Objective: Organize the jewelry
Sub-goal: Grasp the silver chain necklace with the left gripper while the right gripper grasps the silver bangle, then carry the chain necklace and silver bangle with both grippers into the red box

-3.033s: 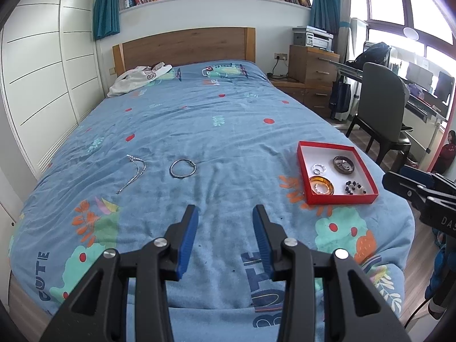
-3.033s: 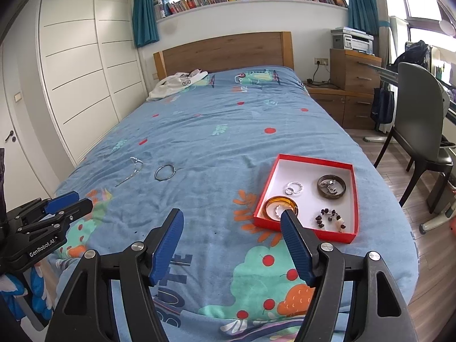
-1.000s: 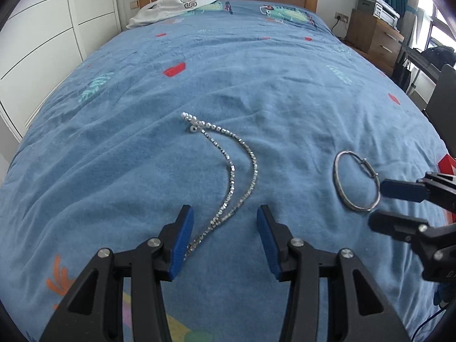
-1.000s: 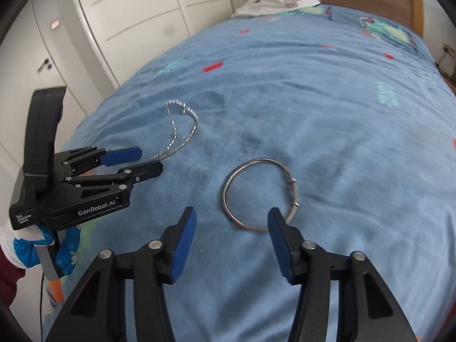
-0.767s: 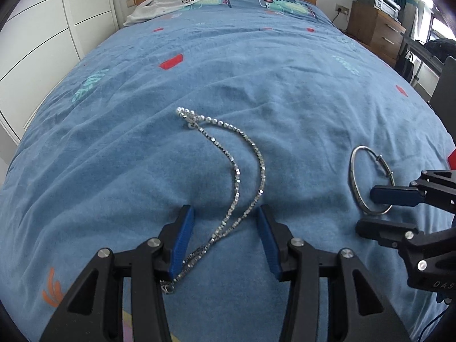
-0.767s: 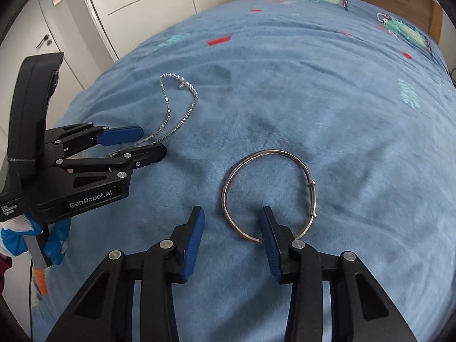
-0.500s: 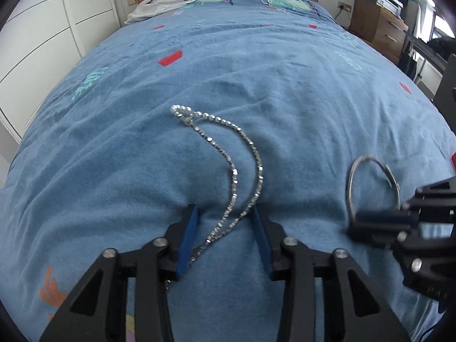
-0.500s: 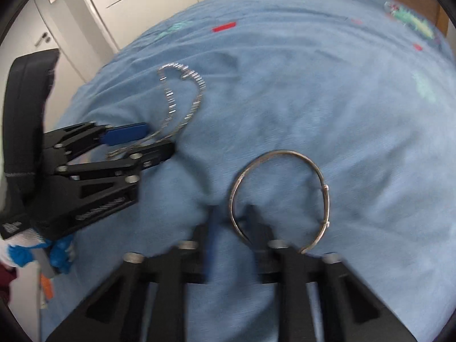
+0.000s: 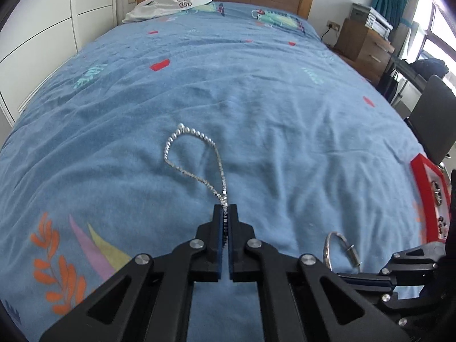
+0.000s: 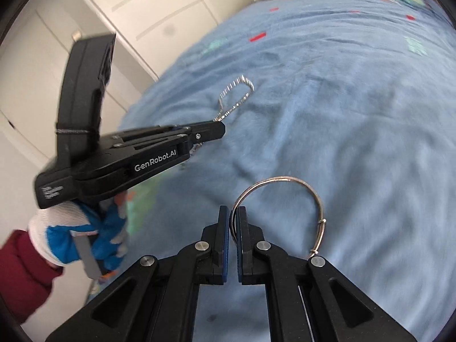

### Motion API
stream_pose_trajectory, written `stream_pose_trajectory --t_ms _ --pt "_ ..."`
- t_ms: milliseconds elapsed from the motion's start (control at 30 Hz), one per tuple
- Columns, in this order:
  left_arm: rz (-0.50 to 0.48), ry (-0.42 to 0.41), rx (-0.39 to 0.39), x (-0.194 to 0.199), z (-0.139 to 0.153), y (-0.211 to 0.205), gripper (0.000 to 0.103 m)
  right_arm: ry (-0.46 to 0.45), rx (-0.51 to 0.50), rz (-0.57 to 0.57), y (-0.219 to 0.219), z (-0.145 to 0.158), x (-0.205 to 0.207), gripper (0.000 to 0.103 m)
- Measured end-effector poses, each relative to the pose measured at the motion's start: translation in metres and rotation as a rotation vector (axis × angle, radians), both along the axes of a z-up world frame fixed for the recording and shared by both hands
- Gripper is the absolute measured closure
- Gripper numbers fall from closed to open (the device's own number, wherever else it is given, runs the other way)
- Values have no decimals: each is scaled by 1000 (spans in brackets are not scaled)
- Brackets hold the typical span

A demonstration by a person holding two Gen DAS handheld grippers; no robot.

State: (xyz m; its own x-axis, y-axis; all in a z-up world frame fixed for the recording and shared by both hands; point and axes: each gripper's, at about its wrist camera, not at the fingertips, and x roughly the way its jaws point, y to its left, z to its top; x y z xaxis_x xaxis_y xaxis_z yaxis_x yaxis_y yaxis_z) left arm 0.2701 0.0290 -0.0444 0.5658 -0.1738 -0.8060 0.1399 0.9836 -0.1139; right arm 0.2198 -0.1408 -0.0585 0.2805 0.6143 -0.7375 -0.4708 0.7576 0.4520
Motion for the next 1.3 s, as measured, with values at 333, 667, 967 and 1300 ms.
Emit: stream_pose_trajectory --t_ms 333,667,967,1300 --pt "-55 -78 -25 -54 54 -29 101 -55 113 -123 -48 48 -76 99" --pt "-116 -152 -45 -106 108 -65 101 -139 162 -231 -104 89 -137 99" --pt "-243 -209 -60 -131 145 -142 101 -228 155 -360 -168 119 -165 99" --pt "-399 -194 -134 -114 151 -270 101 -260 35 -539 -279 126 -159 99"
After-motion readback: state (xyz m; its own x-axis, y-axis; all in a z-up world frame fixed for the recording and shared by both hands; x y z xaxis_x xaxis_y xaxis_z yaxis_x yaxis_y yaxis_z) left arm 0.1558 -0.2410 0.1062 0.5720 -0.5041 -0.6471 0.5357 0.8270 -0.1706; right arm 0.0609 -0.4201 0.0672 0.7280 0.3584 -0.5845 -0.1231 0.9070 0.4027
